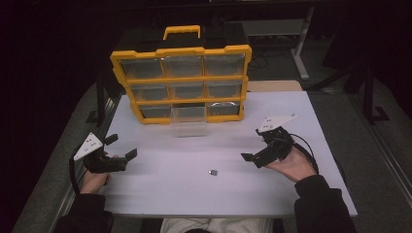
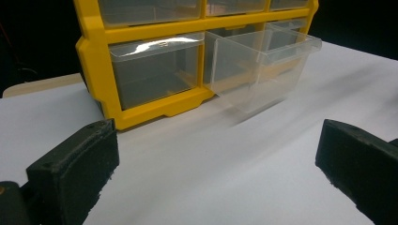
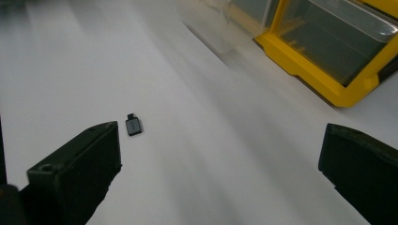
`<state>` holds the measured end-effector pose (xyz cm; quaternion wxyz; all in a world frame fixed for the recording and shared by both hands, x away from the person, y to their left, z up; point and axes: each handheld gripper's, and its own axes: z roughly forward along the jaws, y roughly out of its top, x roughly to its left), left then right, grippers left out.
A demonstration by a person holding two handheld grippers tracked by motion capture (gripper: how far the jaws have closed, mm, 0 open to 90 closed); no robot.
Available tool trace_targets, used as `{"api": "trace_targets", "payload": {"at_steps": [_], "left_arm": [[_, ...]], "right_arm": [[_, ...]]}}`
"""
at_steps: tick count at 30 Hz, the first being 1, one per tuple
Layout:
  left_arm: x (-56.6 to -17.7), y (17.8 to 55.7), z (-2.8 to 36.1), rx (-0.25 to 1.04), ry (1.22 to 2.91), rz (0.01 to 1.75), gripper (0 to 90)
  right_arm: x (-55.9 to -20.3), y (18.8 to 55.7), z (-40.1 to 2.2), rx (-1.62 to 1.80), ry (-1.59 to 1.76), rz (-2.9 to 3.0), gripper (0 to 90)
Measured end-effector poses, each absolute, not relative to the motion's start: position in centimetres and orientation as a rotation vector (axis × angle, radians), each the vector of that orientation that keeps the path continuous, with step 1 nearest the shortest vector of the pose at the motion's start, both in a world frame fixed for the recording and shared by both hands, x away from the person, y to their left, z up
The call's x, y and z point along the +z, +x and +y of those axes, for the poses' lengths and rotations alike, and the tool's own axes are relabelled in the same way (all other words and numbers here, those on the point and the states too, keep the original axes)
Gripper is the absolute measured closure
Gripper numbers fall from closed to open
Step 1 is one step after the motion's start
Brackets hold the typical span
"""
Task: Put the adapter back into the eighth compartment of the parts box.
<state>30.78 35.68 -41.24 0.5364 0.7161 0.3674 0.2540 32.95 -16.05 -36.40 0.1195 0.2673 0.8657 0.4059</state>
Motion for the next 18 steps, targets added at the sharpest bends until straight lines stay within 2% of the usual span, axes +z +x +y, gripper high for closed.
{"api": "trace_targets", "payload": {"at_steps": [18], "left_arm": [[-41.3, 30.8, 35.7, 0.604, 1.706, 0.872, 0.0]], "right_arm": [[-36.5, 33.1, -13.2, 1.144, 0.689, 2.612, 0.0]]}}
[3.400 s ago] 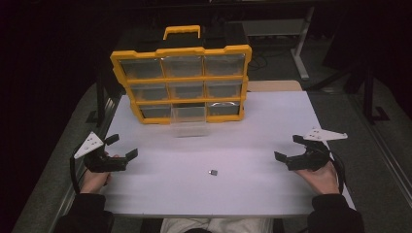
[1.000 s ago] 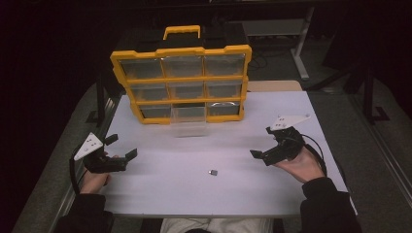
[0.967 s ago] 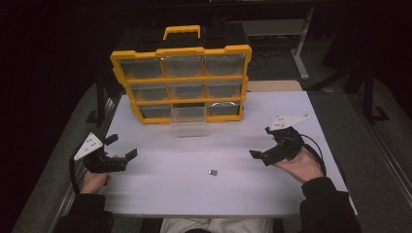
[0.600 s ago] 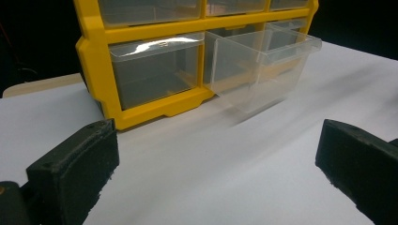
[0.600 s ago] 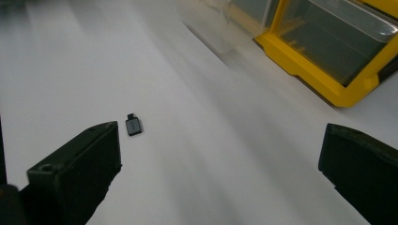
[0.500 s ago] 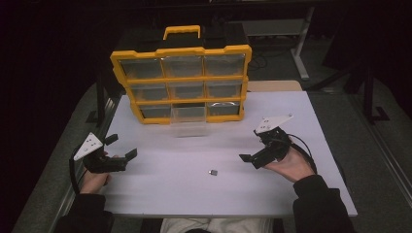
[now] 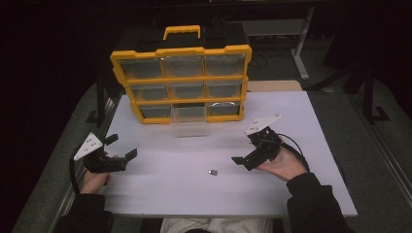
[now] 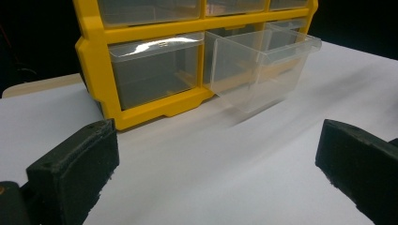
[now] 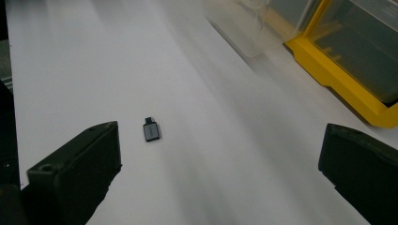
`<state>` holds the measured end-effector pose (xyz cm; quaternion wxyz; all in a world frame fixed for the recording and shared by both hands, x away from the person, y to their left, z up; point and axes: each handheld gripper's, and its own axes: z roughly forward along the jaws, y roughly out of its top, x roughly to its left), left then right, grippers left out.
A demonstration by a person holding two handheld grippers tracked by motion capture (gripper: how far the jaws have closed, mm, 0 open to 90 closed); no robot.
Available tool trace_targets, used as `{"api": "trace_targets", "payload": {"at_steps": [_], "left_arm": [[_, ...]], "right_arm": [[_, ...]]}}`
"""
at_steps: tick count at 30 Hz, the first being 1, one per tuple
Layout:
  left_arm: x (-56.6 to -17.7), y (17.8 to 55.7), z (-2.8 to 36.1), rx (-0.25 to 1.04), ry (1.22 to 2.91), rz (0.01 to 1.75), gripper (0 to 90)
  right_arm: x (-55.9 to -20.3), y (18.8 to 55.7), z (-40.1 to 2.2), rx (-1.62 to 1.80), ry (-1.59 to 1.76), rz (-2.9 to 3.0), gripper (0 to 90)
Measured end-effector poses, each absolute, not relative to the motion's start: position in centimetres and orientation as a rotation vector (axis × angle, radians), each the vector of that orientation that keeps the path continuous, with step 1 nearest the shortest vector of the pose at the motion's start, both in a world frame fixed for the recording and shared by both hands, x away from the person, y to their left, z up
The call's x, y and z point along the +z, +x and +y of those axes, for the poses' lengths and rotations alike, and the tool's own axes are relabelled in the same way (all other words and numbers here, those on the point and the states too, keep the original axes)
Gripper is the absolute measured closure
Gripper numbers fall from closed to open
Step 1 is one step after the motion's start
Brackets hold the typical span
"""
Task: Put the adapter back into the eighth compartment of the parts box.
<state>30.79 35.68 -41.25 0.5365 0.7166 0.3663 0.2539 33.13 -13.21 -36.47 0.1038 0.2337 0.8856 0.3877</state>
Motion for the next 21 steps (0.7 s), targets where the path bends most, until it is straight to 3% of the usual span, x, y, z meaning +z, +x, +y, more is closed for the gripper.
{"api": "trace_targets", "payload": {"at_steps": [21], "left_arm": [[-41.3, 30.8, 35.7, 0.605, 1.706, 0.871, 0.0]], "right_arm": [[-37.2, 33.1, -10.8, 1.066, 0.604, 2.685, 0.0]]}}
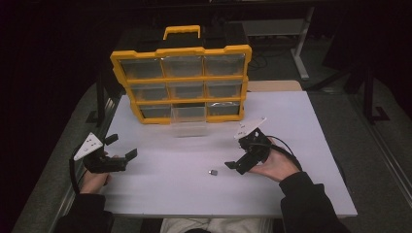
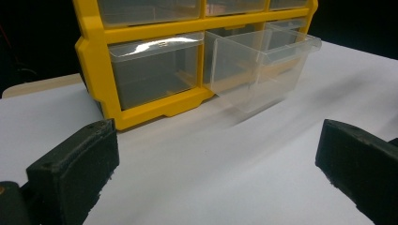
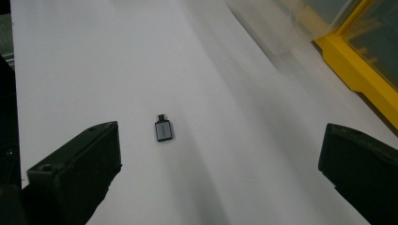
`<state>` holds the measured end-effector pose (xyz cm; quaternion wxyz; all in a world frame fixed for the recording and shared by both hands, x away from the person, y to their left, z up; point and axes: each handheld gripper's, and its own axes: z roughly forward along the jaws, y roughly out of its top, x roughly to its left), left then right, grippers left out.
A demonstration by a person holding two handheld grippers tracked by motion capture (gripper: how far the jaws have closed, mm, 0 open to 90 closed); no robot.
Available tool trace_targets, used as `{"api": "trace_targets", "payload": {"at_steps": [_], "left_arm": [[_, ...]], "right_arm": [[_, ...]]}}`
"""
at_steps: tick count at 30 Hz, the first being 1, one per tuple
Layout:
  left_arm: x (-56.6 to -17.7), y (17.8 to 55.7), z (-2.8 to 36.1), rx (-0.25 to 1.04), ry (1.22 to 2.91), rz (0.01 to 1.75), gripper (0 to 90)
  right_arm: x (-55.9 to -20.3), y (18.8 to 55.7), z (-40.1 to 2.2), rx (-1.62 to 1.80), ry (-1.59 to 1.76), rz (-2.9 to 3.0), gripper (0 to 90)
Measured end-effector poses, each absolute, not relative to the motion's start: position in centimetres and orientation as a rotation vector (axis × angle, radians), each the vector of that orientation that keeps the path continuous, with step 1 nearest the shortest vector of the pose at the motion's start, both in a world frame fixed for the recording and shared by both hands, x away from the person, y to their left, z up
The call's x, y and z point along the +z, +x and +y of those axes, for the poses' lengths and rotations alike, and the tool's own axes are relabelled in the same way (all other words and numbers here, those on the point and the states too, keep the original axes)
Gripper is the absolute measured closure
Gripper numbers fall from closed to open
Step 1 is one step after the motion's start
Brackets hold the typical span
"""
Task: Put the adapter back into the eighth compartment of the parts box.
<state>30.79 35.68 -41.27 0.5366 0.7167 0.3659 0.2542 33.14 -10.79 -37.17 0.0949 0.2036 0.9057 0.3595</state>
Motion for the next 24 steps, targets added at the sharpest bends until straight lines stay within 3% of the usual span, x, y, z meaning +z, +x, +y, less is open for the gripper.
{"api": "trace_targets", "payload": {"at_steps": [24], "left_arm": [[-41.3, 30.8, 35.6, 0.603, 1.708, 0.87, 0.0]], "right_arm": [[-38.8, 33.3, -8.3, 0.985, 0.527, 2.78, 0.0]]}}
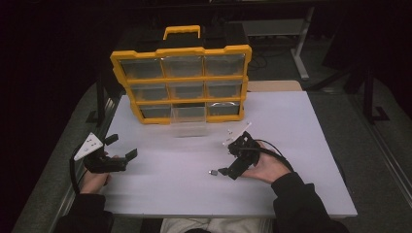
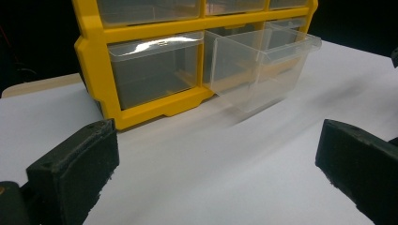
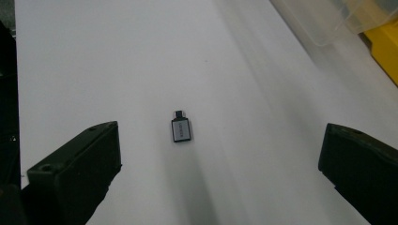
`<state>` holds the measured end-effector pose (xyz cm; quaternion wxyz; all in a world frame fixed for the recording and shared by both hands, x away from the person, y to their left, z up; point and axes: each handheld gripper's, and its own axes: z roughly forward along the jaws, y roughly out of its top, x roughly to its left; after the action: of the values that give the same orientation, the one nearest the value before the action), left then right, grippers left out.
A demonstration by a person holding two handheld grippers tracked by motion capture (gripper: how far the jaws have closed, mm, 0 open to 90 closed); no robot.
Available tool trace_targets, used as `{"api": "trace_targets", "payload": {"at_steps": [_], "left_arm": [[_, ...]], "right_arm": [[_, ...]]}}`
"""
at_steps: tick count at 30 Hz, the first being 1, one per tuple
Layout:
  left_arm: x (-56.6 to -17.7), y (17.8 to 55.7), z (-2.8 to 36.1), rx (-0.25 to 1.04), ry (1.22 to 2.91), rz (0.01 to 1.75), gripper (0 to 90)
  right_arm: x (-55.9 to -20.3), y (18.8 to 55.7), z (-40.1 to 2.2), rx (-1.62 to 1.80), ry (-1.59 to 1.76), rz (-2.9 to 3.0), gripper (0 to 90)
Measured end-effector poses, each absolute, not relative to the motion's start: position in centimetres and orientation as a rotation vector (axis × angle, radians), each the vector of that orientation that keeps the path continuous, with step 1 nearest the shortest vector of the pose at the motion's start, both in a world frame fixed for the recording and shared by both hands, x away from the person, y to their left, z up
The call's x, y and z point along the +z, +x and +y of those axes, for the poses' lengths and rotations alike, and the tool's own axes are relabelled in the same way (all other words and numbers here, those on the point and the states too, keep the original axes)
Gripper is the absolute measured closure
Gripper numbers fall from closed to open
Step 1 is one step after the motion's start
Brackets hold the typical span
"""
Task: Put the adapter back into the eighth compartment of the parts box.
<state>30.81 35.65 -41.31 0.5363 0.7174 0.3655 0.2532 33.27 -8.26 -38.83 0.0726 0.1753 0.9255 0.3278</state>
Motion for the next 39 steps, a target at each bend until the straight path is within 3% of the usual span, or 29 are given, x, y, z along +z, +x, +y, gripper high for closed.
{"api": "trace_targets", "payload": {"at_steps": [28, 39], "left_arm": [[-41.3, 30.8, 35.6, 0.601, 1.716, 0.866, 0.0], [-41.3, 30.8, 35.6, 0.602, 1.715, 0.866, 0.0]], "right_arm": [[-41.0, 33.5, -5.1, 0.866, 0.453, 2.896, 0.0], [-41.3, 33.7, -3.7, 0.757, 0.421, 2.971, 13.7]]}}
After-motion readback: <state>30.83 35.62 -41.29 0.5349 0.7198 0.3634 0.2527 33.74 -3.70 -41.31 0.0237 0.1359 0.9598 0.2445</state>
